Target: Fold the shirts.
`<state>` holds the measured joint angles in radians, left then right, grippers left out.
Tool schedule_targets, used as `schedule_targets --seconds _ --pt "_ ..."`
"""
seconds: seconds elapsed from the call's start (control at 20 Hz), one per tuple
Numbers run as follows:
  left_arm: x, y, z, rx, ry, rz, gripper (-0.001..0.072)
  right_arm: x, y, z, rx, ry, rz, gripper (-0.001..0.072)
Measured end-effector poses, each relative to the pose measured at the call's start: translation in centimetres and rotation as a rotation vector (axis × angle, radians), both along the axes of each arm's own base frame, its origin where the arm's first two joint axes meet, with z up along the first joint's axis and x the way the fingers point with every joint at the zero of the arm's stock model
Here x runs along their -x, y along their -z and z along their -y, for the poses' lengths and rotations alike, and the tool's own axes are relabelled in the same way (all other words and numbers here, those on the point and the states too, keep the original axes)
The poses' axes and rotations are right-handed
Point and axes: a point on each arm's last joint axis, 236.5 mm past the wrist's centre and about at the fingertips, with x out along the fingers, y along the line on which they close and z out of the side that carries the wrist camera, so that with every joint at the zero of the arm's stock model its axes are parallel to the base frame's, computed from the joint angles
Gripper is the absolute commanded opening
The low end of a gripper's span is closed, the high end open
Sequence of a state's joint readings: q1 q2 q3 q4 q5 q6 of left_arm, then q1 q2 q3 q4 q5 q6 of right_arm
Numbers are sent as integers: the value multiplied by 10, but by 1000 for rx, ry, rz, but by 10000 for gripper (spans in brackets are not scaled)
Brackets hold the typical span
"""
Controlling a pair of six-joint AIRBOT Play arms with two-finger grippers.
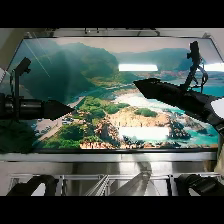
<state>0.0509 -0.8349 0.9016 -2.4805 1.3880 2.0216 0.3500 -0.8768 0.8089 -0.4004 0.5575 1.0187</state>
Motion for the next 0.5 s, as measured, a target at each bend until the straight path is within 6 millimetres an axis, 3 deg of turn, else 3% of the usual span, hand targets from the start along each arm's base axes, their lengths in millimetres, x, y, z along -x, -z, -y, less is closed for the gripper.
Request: schedule_targets --seconds 0.35,0.4,0.5 --pt "0 0 0 -1 1 2 25 0 0 0 0 0 1 20" --pt "-1 0 0 -1 0 3 78 0 0 0 1 0 1 20" --pt "-6 -3 -3 -2 -22 19 578 0 0 0 1 0 1 20"
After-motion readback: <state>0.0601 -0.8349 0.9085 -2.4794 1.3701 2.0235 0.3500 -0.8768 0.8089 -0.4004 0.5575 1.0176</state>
